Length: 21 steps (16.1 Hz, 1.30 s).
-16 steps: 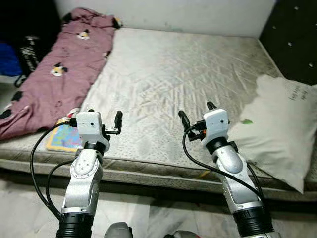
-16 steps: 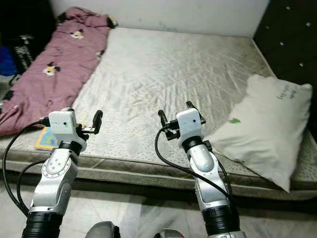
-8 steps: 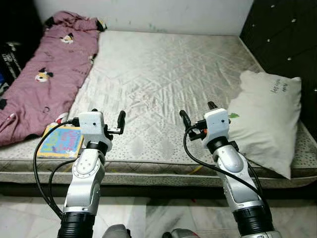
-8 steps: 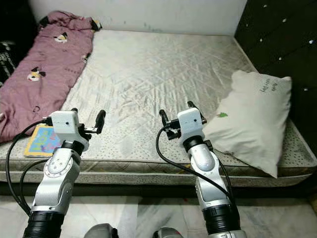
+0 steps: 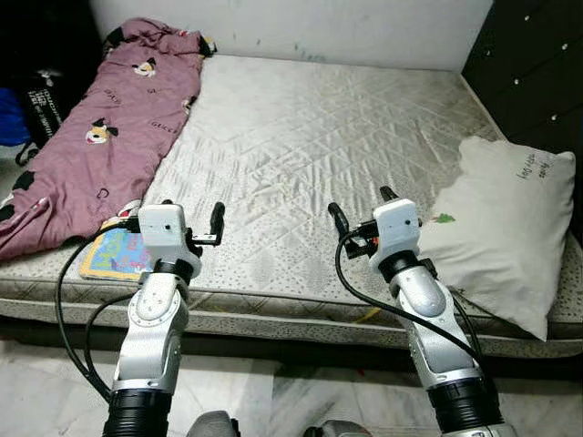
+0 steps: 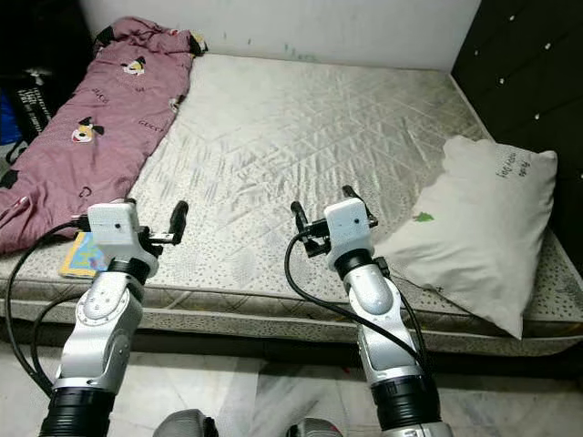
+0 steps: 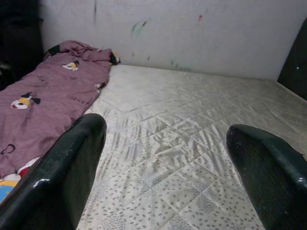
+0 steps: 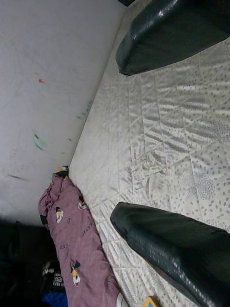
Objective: Clean up the room
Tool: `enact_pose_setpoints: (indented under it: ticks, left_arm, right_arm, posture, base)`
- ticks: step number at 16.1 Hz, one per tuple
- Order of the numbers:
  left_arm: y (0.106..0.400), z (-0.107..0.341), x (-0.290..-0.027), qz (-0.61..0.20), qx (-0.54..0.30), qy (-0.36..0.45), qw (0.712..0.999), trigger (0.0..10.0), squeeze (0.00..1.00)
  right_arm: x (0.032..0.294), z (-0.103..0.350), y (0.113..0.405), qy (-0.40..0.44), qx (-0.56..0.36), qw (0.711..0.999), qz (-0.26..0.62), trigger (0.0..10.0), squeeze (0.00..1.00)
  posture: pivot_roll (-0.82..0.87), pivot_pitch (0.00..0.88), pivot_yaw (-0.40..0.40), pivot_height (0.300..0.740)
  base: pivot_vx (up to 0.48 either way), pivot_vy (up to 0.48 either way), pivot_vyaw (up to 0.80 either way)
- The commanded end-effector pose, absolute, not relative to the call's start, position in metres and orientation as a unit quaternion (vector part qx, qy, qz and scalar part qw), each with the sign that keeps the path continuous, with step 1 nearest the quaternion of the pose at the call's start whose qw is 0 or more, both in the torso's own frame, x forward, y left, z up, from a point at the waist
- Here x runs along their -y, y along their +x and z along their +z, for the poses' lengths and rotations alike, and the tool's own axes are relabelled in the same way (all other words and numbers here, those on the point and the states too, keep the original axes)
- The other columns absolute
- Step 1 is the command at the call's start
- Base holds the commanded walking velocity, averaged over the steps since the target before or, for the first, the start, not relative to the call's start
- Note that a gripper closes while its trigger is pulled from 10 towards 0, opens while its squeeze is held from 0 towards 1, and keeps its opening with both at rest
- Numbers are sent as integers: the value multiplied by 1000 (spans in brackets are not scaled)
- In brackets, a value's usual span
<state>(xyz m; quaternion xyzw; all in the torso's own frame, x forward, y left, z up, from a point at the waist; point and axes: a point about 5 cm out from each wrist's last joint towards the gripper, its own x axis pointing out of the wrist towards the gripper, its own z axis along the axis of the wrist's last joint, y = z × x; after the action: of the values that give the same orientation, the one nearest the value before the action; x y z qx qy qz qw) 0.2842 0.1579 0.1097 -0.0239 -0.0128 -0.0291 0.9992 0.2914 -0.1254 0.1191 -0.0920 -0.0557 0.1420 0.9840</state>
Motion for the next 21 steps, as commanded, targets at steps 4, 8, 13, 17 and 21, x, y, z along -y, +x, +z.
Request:
enact_pose_setpoints:
  ticks: [4, 8, 13, 17, 21]
  left_arm:
    - [286, 109, -155, -31, 10, -27, 999, 10000, 0]
    - [286, 110, -155, -31, 14, -34, 999, 10000, 0]
    - [285, 112, -151, -47, 26, -35, 998, 10000, 0]
    - [285, 112, -150, -51, 29, -36, 998, 10000, 0]
    - [284, 112, -151, -52, 30, -35, 998, 10000, 0]
  right_arm:
    - [128, 122, 293, -98, 61, 983, 141, 10000, 0]
    - [129, 121, 293, -97, 61, 983, 141, 10000, 0]
    - [129, 121, 293, -99, 61, 983, 144, 10000, 0]
    - [129, 121, 293, -99, 61, 983, 145, 10000, 0]
    - [128, 121, 292, -98, 62, 983, 145, 10000, 0]
  posture:
    - [11, 0, -31, 740]
    - [10, 0, -32, 740]
    - [11, 0, -34, 740]
    - [12, 0, -34, 740]
    - [14, 0, -32, 740]
  base:
    - [0, -480, 0]
    - [0, -78, 0]
    - [0, 0, 0]
    - [323, 0, 0]
    - [347, 0, 0]
